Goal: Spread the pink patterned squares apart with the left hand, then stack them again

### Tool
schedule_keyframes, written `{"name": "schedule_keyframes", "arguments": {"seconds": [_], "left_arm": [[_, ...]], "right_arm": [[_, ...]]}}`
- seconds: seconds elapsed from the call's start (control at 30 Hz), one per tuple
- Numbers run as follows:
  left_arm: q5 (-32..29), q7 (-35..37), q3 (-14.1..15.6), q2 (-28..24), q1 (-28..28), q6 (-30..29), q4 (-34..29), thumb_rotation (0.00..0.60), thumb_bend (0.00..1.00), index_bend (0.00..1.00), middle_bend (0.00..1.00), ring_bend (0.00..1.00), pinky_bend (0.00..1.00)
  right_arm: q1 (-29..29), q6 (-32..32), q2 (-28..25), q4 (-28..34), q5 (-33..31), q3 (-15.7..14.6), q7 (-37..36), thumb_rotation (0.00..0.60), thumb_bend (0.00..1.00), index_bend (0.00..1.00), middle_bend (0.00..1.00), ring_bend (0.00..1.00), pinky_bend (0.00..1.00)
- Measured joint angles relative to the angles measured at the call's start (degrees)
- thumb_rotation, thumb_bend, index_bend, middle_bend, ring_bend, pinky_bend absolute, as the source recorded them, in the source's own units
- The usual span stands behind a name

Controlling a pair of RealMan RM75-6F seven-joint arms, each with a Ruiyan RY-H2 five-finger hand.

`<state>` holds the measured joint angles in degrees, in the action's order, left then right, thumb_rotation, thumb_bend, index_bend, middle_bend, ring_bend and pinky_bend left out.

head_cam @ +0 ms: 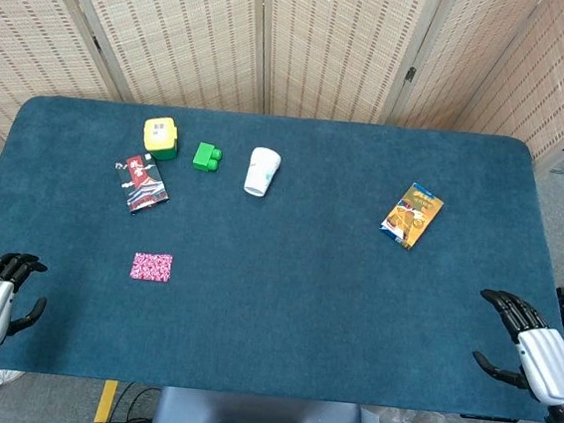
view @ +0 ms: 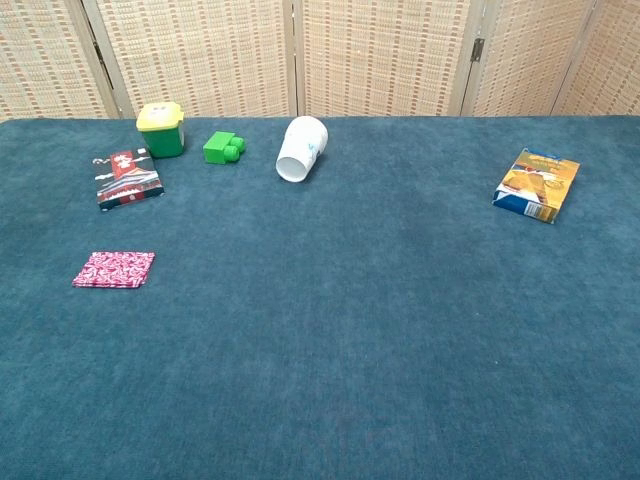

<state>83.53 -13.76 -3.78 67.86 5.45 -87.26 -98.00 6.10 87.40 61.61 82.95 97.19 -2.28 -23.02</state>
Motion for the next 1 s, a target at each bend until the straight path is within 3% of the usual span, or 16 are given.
{"name": "schedule_keyframes", "arguments": {"seconds": [0.7,0.87,1.0], "left_arm": [[1.4,2.0,-0.3,0.5,-0.1,-0.8,1.1,0.6,0.36,0.35,0.29,0.23,0.25],[2.7,2.7,-0.3,0.6,1.1,0.2,1.6,0.6,0.36,0.35,0.33,0.3,0.41],[4.2,3.2,-0.5,0.9,2.3,1.0,2.5,0.6,0.36,0.36,0.49,0.49,0.71]], "right_arm": [[0.1,1.4,-0.7,1.3,0.5,0.3,1.0,0.6,0.28,0.1,0.17,0.12,0.16],[0.3,0.9,-0.9,1.4,0.4,0.3,1.1,0.6,0.28,0.1,0.17,0.12,0.16],[0.6,0.8,-1.0,1.4,0.6,0.4,1.0,0.6,0.28,0.1,0.17,0.12,0.16]]}}
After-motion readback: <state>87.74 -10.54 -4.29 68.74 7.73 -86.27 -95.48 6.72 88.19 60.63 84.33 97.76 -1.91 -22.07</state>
